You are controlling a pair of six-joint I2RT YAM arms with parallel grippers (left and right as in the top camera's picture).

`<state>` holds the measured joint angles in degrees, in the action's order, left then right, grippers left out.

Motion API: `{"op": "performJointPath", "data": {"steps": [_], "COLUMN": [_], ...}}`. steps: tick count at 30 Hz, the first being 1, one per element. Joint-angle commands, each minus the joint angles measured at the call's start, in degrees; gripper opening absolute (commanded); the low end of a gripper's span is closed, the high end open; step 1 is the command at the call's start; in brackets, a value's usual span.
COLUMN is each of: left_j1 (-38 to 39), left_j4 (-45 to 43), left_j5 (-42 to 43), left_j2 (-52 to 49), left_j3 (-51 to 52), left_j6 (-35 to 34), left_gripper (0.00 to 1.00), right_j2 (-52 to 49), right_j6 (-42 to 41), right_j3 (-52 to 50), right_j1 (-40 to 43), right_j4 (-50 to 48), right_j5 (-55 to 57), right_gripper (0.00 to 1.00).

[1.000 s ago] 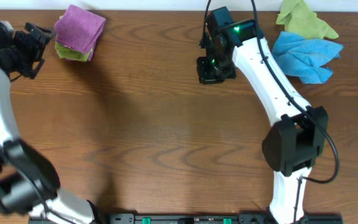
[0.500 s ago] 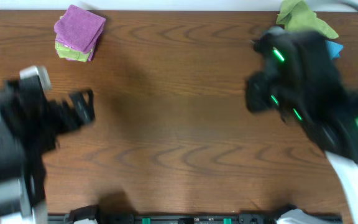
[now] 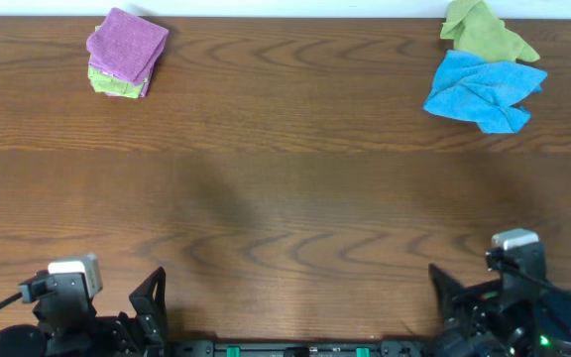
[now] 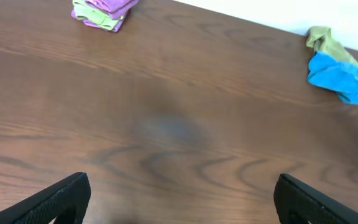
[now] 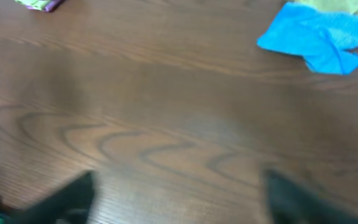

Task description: Fold the cloth

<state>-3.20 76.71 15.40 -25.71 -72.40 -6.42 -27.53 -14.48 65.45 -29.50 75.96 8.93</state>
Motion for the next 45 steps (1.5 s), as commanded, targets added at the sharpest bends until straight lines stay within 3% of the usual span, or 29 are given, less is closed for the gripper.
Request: {"op": "performJointPath", "data": {"steps": [1, 23, 26, 30, 35, 39, 45], "left_j1": [0.22, 0.22, 0.22, 0.22, 0.24, 1.79, 4.46], "left_j4": [0.20, 2.86, 1.95, -5.66, -22.23, -36.57, -48.22], "left_j5": [-0.79, -0.92, -4.55, -8.26, -2.49, -0.11, -0.35], "left_j2": [0.24, 0.24, 0.24, 0.39, 2.60, 9.38, 15.15], "left_j3": [0.35, 0.35, 0.35, 3.41, 19.71, 34.88, 48.92], "left_j6": [1.31, 1.11, 2.19, 3.91, 11.23, 11.15, 10.67], "left_gripper": [0.96, 0.96, 0.96, 0.95, 0.95, 0.95, 0.95], "right_j2": [0.68, 0.63, 0.63, 0.63, 0.63, 0.63, 0.63], "right_j6": [-1.36, -1.77, -1.77, -1.77, -1.77, -1.77, -1.77], "right_j3": [-0.42, -0.44, -0.44, -0.44, -0.44, -0.44, -0.44], "right_j1": [-0.48, -0.48, -0.48, -0.48, -0.48, -0.48, -0.48], "right_j4": [-0.61, 1.27, 1.27, 1.27, 1.27, 1.27, 1.27], "right_j5": [0.76, 0.07, 0.07, 0.07, 0.07, 0.07, 0.07], "right_gripper": [0.99, 0.99, 0.99, 0.99, 0.99, 0.99, 0.99]}}
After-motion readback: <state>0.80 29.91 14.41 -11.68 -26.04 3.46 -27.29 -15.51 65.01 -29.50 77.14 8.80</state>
